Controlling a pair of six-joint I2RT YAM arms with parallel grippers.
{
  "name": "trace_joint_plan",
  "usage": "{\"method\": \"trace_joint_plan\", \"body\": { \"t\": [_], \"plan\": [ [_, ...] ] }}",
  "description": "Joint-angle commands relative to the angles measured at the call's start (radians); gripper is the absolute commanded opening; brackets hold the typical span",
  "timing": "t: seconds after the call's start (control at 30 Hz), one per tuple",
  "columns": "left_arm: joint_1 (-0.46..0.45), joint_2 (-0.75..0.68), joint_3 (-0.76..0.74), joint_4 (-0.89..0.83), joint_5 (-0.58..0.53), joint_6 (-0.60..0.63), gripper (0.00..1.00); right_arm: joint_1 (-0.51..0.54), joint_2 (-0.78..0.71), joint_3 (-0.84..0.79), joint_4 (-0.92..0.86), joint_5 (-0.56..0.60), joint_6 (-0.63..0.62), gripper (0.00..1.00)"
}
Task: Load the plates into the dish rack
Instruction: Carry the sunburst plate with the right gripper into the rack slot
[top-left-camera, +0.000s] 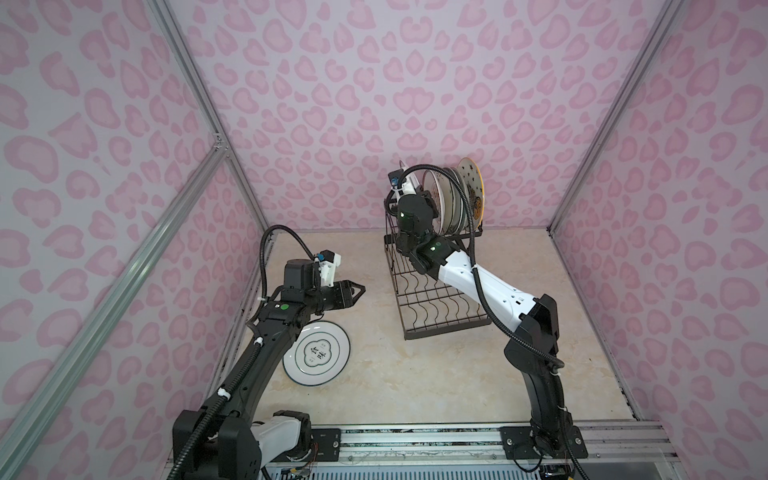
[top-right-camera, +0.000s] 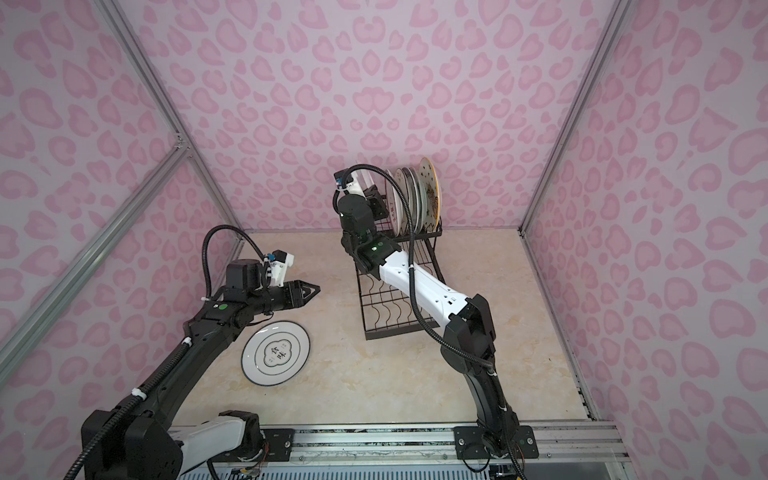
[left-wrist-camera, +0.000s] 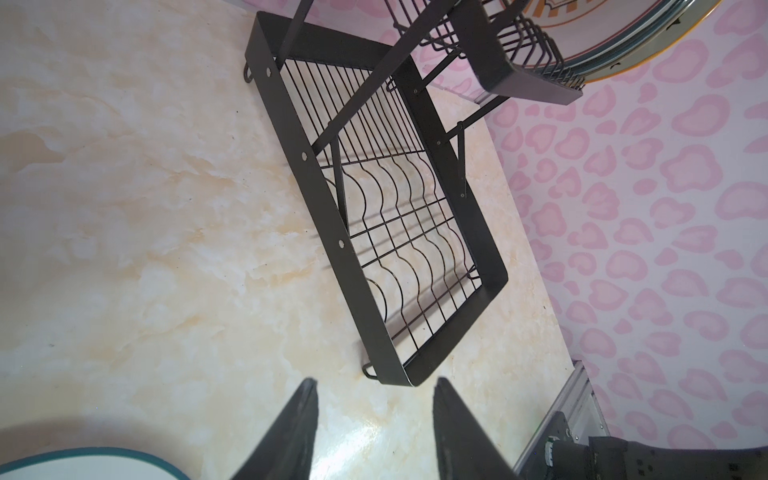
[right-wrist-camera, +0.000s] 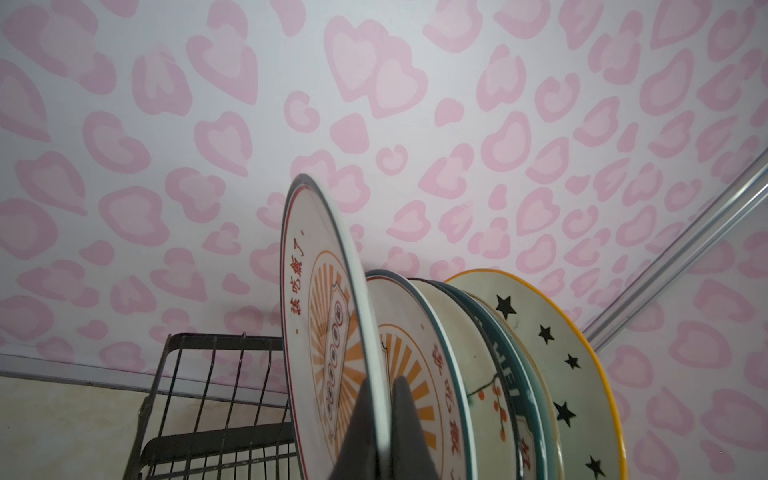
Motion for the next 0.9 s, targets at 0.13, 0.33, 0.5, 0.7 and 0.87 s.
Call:
{"method": "trace_joint_plan", "body": {
  "t": [0.13,0.33,0.5,0.7,0.87],
  "plan": [
    [0.010,-0.006,0.004,-0.002,0.016,0.018,0.48,-0.018,-0.021,-0.016,-0.062,-0.005,0.089,0.00],
    [0.013,-0.006,0.005,-0.003,0.019,0.016,0.48,-0.030,-0.026,-0.026,-0.094,-0.025,0.128,0.00],
    [0.013,-0.001,0.005,-0.004,0.022,0.015,0.48,-0.032,-0.023,-0.025,-0.103,-0.032,0.143,0.00],
    [0.015,0.000,0.006,-0.007,0.022,0.018,0.48,-0.038,-0.024,-0.025,-0.131,-0.049,0.182,0.00],
    [0.017,-0.001,0.004,-0.007,0.022,0.018,0.48,-0.038,-0.022,-0.020,-0.147,-0.063,0.209,0.00]
  ]
}}
